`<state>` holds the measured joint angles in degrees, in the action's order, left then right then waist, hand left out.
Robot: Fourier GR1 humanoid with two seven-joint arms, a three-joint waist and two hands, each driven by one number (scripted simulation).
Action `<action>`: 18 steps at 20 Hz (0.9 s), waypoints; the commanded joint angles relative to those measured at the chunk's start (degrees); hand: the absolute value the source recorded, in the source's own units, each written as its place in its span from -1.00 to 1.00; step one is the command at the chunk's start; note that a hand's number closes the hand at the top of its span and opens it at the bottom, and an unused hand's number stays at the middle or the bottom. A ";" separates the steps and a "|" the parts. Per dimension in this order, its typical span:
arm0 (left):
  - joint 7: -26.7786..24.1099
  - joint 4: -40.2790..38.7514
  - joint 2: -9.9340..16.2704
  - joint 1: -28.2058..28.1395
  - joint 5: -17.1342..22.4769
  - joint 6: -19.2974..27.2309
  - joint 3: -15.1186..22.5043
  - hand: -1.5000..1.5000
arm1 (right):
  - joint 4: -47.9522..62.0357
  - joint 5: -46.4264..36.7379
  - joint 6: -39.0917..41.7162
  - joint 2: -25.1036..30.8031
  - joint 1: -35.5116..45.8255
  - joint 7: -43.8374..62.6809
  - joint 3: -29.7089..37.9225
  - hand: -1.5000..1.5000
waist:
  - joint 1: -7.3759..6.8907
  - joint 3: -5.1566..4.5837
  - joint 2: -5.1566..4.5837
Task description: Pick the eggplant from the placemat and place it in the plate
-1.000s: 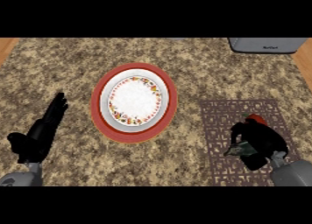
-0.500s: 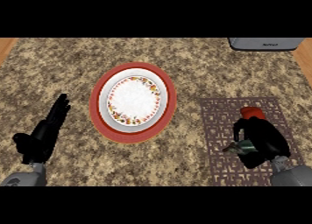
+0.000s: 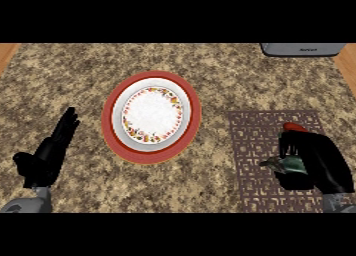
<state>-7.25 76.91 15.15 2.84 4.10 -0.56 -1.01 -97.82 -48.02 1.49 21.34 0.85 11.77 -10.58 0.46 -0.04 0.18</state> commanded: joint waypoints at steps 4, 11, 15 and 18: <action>-1.57 -1.96 -0.54 0.84 -0.59 -0.63 -0.95 0.00 | -15.56 -2.99 -0.49 -1.58 -2.53 2.93 -0.73 1.00 | -0.13 0.02 -0.06; 0.86 1.02 0.87 0.60 0.22 -2.65 -2.56 0.00 | -22.38 -4.46 0.51 -4.79 2.42 5.72 0.25 1.00 | -0.48 0.04 -0.11; -2.49 -2.83 -1.07 -0.46 -1.22 -3.77 -1.44 0.00 | -23.41 -3.17 7.05 -8.18 9.68 11.11 -0.86 1.00 | -0.54 0.03 -0.15; 0.28 -1.23 -3.34 2.13 -3.71 0.51 -0.01 0.00 | -16.66 -9.30 5.37 -14.33 16.96 15.64 -7.36 1.00 | -0.79 0.02 -0.21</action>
<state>-8.14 76.04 13.68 2.93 2.41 -2.07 -2.19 -118.27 -53.82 6.28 11.81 11.54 23.57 -13.98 -0.18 -0.02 0.05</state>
